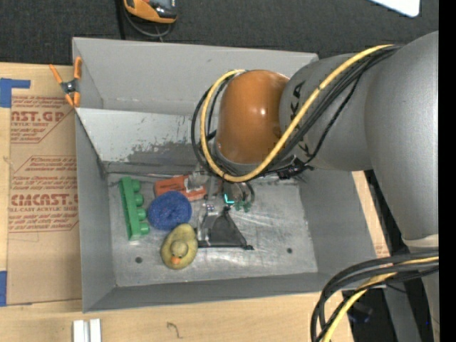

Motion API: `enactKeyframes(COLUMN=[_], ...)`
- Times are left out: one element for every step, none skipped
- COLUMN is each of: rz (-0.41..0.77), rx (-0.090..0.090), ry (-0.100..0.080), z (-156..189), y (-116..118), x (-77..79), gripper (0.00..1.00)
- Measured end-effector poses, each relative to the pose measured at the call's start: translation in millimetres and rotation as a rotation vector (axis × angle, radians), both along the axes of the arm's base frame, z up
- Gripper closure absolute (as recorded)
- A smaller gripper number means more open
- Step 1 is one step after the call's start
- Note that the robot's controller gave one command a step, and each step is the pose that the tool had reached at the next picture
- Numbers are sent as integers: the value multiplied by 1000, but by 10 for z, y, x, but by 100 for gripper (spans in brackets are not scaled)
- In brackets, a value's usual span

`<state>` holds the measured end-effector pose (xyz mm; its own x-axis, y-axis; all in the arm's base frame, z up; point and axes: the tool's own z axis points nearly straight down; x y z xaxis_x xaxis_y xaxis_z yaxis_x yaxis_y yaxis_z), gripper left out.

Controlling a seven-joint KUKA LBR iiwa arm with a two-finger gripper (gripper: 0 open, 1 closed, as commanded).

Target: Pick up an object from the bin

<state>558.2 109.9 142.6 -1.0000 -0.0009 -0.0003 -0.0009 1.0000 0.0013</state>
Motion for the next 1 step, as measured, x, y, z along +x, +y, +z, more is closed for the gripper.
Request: enactKeyframes(rz=[76], rx=[4], ry=[-27], z=[-608], y=[356], x=[355], gripper=[100])
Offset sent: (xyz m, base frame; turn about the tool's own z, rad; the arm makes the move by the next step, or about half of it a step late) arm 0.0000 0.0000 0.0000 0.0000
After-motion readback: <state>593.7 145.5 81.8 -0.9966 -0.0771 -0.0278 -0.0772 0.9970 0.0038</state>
